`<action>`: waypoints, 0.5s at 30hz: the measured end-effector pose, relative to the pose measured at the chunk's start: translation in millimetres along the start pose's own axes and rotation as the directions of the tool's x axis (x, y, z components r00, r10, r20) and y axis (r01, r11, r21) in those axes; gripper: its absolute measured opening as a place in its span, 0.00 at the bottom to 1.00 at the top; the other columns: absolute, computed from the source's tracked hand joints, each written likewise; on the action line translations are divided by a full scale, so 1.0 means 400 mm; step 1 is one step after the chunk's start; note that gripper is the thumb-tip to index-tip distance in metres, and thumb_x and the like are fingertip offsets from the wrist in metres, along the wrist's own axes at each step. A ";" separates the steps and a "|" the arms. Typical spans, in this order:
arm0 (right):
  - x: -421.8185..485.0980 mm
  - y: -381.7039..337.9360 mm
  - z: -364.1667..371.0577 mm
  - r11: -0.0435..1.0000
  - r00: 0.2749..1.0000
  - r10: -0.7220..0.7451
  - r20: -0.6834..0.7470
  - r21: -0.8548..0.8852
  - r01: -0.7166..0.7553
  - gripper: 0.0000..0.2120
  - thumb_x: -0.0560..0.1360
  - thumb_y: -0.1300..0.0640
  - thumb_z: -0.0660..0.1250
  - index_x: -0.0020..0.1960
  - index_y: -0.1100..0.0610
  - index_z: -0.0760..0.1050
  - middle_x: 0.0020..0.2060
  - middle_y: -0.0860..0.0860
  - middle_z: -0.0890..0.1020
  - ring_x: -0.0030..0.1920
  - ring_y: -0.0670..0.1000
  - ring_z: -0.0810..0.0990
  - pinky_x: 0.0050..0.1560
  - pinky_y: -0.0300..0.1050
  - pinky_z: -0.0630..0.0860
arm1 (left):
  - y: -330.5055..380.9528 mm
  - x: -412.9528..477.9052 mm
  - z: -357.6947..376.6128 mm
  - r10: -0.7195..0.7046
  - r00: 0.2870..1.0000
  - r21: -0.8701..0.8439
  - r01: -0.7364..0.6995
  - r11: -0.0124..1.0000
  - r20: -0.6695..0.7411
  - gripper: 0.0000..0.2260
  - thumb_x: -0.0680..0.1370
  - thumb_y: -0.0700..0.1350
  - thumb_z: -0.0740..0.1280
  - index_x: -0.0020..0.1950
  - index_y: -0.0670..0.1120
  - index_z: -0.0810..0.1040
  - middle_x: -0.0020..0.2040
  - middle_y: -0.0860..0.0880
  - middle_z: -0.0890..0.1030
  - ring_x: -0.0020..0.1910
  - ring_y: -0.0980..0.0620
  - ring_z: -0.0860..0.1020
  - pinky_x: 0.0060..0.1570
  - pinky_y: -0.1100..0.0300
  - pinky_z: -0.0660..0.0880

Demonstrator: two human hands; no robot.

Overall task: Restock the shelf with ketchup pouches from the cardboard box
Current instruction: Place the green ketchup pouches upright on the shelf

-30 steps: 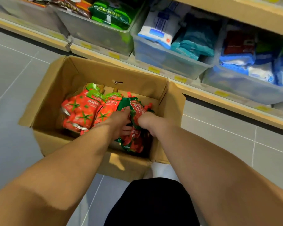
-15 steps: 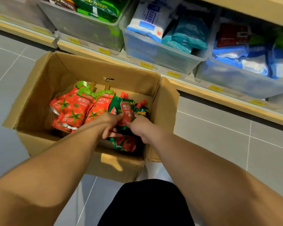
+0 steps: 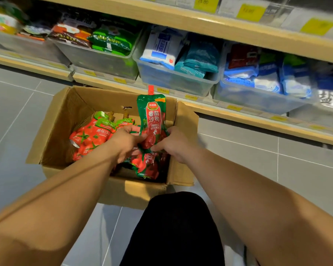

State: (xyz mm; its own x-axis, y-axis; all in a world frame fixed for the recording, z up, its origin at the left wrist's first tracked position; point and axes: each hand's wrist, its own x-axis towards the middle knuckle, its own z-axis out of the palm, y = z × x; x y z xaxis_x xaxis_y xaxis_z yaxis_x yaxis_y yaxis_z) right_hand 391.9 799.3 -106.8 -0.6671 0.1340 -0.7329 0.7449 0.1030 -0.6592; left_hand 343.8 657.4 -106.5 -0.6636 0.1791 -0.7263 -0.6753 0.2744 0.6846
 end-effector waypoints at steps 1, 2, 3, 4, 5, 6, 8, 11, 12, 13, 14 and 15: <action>-0.022 -0.012 -0.022 0.999 0.998 -0.045 -0.032 -0.015 0.045 0.30 0.59 0.65 0.79 0.58 0.55 0.71 0.53 0.52 0.80 0.59 0.55 0.77 0.59 0.55 0.74 | 0.025 -0.017 0.014 0.033 0.999 -0.001 -0.033 0.999 0.007 0.06 0.74 0.37 0.69 0.48 0.44 0.74 0.42 0.42 0.82 0.32 0.49 0.82 0.25 0.59 0.77; -0.048 -0.024 -0.049 0.995 0.994 -0.090 -0.068 -0.041 0.088 0.28 0.58 0.65 0.79 0.54 0.53 0.71 0.51 0.50 0.80 0.58 0.55 0.77 0.58 0.54 0.75 | 0.051 -0.034 0.033 0.064 0.998 0.010 -0.064 0.998 0.015 0.07 0.74 0.36 0.69 0.46 0.45 0.74 0.41 0.43 0.82 0.30 0.51 0.82 0.25 0.60 0.77; -0.070 -0.033 -0.074 0.990 0.986 -0.127 -0.104 -0.074 0.119 0.28 0.58 0.64 0.79 0.51 0.52 0.70 0.50 0.49 0.79 0.58 0.55 0.77 0.56 0.54 0.76 | 0.073 -0.047 0.053 0.095 0.995 0.039 -0.096 0.995 0.020 0.07 0.73 0.36 0.70 0.45 0.46 0.74 0.42 0.44 0.82 0.32 0.52 0.83 0.28 0.59 0.79; -0.093 -0.043 -0.102 0.985 0.977 -0.156 -0.149 -0.104 0.141 0.29 0.57 0.63 0.80 0.51 0.52 0.68 0.51 0.49 0.78 0.57 0.54 0.77 0.56 0.54 0.77 | 0.097 -0.059 0.077 0.130 0.991 0.077 -0.132 0.988 0.031 0.07 0.73 0.37 0.70 0.45 0.47 0.74 0.44 0.44 0.82 0.36 0.51 0.83 0.34 0.57 0.80; -0.118 -0.053 -0.134 0.979 0.964 -0.184 -0.194 -0.125 0.162 0.32 0.56 0.63 0.80 0.53 0.53 0.67 0.51 0.49 0.78 0.57 0.54 0.77 0.55 0.53 0.77 | 0.121 -0.073 0.105 0.172 0.984 0.126 -0.177 0.976 0.049 0.08 0.73 0.38 0.71 0.45 0.48 0.75 0.46 0.45 0.83 0.41 0.49 0.83 0.40 0.53 0.81; -0.137 -0.060 -0.164 0.974 0.950 -0.210 -0.230 -0.136 0.183 0.33 0.56 0.63 0.81 0.53 0.53 0.66 0.50 0.48 0.77 0.56 0.54 0.77 0.54 0.52 0.77 | 0.142 -0.084 0.130 0.213 0.975 0.155 -0.220 0.963 0.063 0.09 0.72 0.39 0.71 0.47 0.49 0.75 0.48 0.45 0.83 0.45 0.47 0.82 0.44 0.51 0.80; -0.178 -0.070 -0.234 0.965 0.922 -0.249 -0.297 -0.151 0.212 0.32 0.56 0.63 0.80 0.53 0.54 0.66 0.49 0.49 0.79 0.53 0.54 0.79 0.53 0.53 0.78 | 0.188 -0.113 0.196 0.283 0.951 0.151 -0.300 0.942 0.122 0.14 0.72 0.40 0.72 0.55 0.48 0.76 0.50 0.46 0.83 0.46 0.48 0.82 0.43 0.53 0.80; -0.234 -0.077 -0.340 0.950 0.868 -0.297 -0.398 -0.216 0.227 0.29 0.59 0.61 0.80 0.52 0.53 0.66 0.49 0.51 0.80 0.49 0.53 0.79 0.51 0.50 0.77 | 0.249 -0.149 0.302 0.365 0.904 0.123 -0.397 0.909 0.221 0.19 0.71 0.42 0.73 0.61 0.46 0.76 0.52 0.45 0.83 0.47 0.51 0.82 0.46 0.55 0.80; -0.249 -0.077 -0.374 0.940 0.847 -0.329 -0.418 -0.227 0.253 0.29 0.59 0.61 0.79 0.52 0.52 0.66 0.49 0.51 0.80 0.48 0.52 0.79 0.50 0.48 0.76 | 0.265 -0.154 0.338 0.396 0.888 0.117 -0.430 0.895 0.233 0.16 0.71 0.41 0.73 0.58 0.47 0.77 0.51 0.46 0.83 0.47 0.52 0.83 0.48 0.55 0.79; -0.262 -0.075 -0.405 0.930 0.825 -0.360 -0.436 -0.232 0.284 0.28 0.60 0.62 0.79 0.52 0.52 0.66 0.48 0.49 0.79 0.47 0.51 0.78 0.48 0.46 0.74 | 0.280 -0.162 0.371 0.425 0.872 0.104 -0.459 0.882 0.243 0.12 0.71 0.41 0.73 0.53 0.49 0.79 0.50 0.47 0.83 0.44 0.55 0.83 0.48 0.55 0.80; -0.277 -0.070 -0.442 0.923 0.803 -0.381 -0.458 -0.232 0.306 0.27 0.61 0.62 0.78 0.52 0.52 0.67 0.47 0.48 0.79 0.46 0.50 0.77 0.46 0.44 0.72 | 0.295 -0.171 0.413 0.455 0.854 0.094 -0.490 0.867 0.252 0.10 0.71 0.40 0.73 0.50 0.51 0.79 0.47 0.49 0.84 0.42 0.57 0.83 0.47 0.56 0.80; -0.287 -0.064 -0.474 0.918 0.782 -0.396 -0.481 -0.234 0.321 0.25 0.63 0.63 0.77 0.53 0.52 0.68 0.46 0.48 0.78 0.45 0.49 0.77 0.46 0.43 0.70 | 0.307 -0.178 0.449 0.483 0.838 0.100 -0.519 0.849 0.253 0.10 0.71 0.41 0.73 0.50 0.52 0.79 0.46 0.52 0.84 0.41 0.58 0.83 0.47 0.56 0.80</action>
State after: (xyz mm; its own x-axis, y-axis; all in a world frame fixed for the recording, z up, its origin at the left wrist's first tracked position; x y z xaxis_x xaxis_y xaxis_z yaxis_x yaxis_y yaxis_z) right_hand 451.8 968.2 26.4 -0.8105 0.5383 -0.2311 0.4727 0.3681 -0.8006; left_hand 365.9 848.2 18.2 -0.8009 0.5220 -0.2935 -0.1961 0.2345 0.9521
